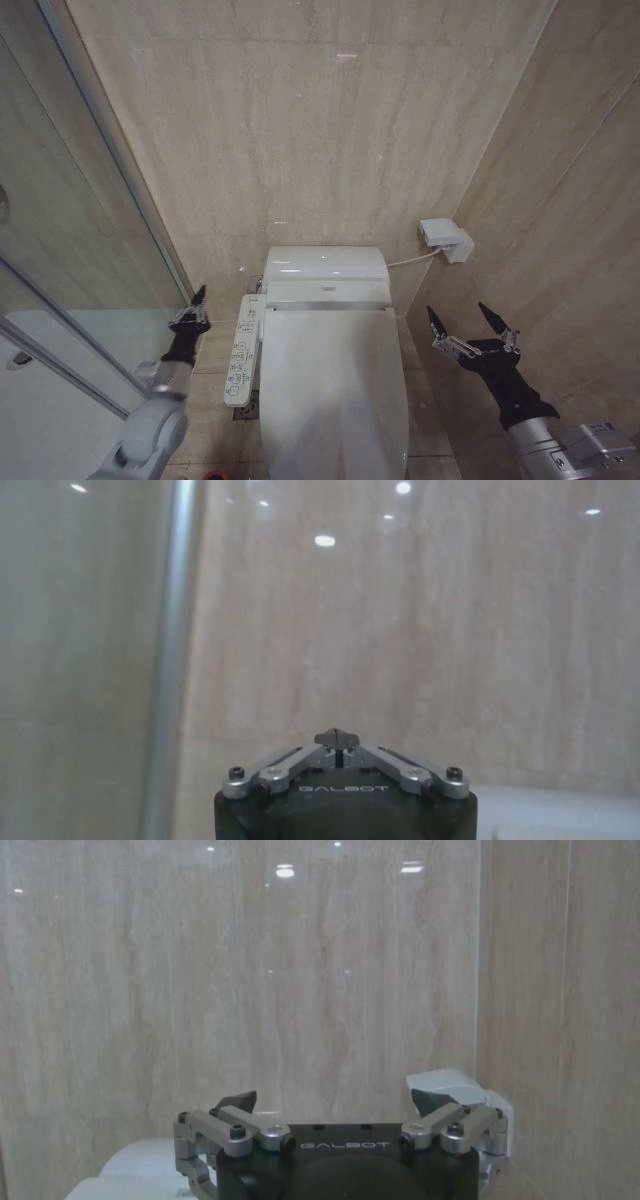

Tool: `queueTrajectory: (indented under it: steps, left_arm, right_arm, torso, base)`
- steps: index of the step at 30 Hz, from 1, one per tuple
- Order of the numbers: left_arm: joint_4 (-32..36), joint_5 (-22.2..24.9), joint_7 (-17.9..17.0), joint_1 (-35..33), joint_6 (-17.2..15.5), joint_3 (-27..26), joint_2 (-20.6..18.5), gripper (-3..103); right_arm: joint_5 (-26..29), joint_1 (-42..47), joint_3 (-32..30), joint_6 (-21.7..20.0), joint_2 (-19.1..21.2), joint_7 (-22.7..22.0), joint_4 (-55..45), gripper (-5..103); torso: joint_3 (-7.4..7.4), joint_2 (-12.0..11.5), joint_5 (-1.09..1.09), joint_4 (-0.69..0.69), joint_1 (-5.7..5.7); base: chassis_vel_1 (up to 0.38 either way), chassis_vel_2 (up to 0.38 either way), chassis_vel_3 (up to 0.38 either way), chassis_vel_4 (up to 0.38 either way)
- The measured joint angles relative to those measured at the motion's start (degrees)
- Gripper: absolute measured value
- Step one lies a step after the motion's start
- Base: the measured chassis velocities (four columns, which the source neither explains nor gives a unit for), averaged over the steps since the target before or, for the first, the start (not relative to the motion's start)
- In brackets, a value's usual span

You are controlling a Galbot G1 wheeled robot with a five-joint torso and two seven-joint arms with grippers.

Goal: Open the toilet lid, clean the toilet bowl with a toilet brush, close the toilet lid, and flush.

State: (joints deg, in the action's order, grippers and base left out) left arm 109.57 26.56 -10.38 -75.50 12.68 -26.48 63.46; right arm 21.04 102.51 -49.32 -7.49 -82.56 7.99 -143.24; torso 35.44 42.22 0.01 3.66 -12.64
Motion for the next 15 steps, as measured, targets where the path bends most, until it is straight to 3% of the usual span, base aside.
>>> queueTrajectory:
  steps: [7,15]
  left_arm:
    - [10.5,-0.2,-3.4,-11.4,-3.4,-8.2,4.2,0]
    - [19.3,0.4,-6.4,-22.0,-4.8,-10.6,7.0,0]
  right_arm:
    - [0.0,0.0,0.0,0.0,0.0,0.0,0.0,100]
    - [0.0,0.0,0.0,0.0,0.0,0.0,0.0,100]
  torso:
    - [0.0,0.0,-0.01,0.0,0.0]
    - [0.0,0.0,0.0,0.0,0.0]
  base:
    - [0.0,0.0,0.0,0.0]
    - [0.0,0.0,0.0,0.0]
